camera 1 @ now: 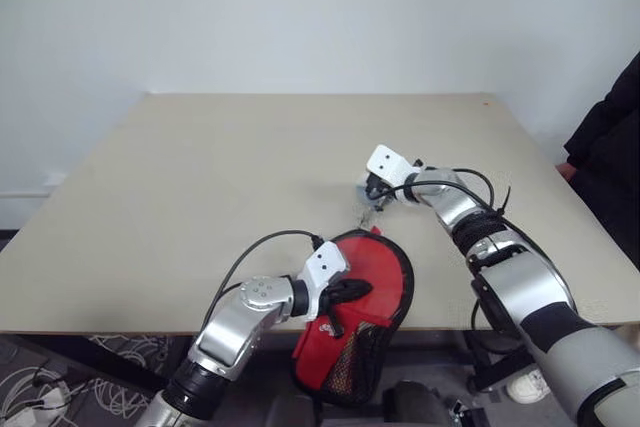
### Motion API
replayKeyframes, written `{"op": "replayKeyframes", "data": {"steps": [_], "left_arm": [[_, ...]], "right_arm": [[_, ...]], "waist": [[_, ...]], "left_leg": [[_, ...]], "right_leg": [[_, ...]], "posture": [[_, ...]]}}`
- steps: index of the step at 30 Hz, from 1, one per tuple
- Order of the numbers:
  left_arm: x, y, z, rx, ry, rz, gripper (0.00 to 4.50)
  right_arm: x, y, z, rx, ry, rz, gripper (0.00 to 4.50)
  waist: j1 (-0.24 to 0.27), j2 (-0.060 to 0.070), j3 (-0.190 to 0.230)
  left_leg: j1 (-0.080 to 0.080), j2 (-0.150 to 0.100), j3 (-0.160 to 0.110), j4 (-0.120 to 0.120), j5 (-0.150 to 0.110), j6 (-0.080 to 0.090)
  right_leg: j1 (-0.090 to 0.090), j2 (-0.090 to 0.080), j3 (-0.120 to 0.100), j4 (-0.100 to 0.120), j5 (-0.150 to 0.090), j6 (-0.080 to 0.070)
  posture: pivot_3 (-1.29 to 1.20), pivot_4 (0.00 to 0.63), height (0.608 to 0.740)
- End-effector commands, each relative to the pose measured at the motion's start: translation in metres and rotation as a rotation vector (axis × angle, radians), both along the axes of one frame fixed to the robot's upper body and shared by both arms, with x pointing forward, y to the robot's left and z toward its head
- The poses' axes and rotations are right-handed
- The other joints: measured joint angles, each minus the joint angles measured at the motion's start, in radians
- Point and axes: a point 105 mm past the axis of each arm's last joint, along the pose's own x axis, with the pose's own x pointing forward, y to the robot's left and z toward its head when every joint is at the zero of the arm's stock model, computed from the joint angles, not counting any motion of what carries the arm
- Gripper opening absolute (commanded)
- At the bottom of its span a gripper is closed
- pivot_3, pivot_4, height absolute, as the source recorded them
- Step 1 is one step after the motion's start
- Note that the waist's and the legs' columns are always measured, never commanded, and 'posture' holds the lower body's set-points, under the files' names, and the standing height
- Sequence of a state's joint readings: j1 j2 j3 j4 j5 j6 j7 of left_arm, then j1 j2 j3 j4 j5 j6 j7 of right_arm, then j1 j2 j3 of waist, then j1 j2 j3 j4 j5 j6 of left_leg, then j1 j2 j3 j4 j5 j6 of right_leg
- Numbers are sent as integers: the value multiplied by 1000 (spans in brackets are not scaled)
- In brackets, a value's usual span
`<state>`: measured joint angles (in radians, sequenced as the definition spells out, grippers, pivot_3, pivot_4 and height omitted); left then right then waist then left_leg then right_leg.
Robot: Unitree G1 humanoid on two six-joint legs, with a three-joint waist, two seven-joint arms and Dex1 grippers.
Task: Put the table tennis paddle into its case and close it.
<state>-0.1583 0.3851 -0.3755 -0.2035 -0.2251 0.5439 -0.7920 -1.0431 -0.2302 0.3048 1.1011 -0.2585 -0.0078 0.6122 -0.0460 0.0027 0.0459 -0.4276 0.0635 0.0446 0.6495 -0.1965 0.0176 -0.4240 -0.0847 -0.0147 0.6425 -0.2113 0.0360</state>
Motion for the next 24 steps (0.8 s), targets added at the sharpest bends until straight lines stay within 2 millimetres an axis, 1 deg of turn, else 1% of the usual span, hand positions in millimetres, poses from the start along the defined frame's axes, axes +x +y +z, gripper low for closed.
{"op": "replayKeyframes", "data": {"steps": [1, 6, 11, 15, 24], "left_arm": [[-8, 4, -19, 42, 83, 8, 0], [-6, 4, -21, 46, 85, 8, 0], [-1, 3, -20, 52, 67, 11, 0], [2, 3, -21, 57, 56, 16, 0], [8, 3, -22, 81, 6, 15, 0]], "right_arm": [[7, -22, 31, -9, -94, -15, 118], [-1, -23, 31, 20, -73, 7, 118], [-10, -16, 35, 69, -69, 46, 118], [-17, -16, 37, 90, -65, 78, 118], [-30, -32, 38, 94, -56, 78, 118]], "waist": [[0, 0, 0], [0, 1, 0], [1, 1, 0], [2, 1, 0], [2, 1, 0]], "left_leg": [[0, 0, 0, 0, 0, 0], [0, -1, 0, 0, 0, 0], [0, -1, 0, 0, 0, 0], [0, -1, 0, 1, 0, 0], [0, -1, 0, 0, 0, 0]], "right_leg": [[0, 0, 0, 0, 0, 0], [0, 0, 0, 0, 0, 0], [0, 0, 0, 0, 0, 0], [0, 0, 0, 0, 0, 0], [0, -1, 0, 0, 0, 0]], "posture": [[0, 0, 725], [0, 0, 725], [0, 0, 725], [0, 0, 725], [0, 0, 725]]}}
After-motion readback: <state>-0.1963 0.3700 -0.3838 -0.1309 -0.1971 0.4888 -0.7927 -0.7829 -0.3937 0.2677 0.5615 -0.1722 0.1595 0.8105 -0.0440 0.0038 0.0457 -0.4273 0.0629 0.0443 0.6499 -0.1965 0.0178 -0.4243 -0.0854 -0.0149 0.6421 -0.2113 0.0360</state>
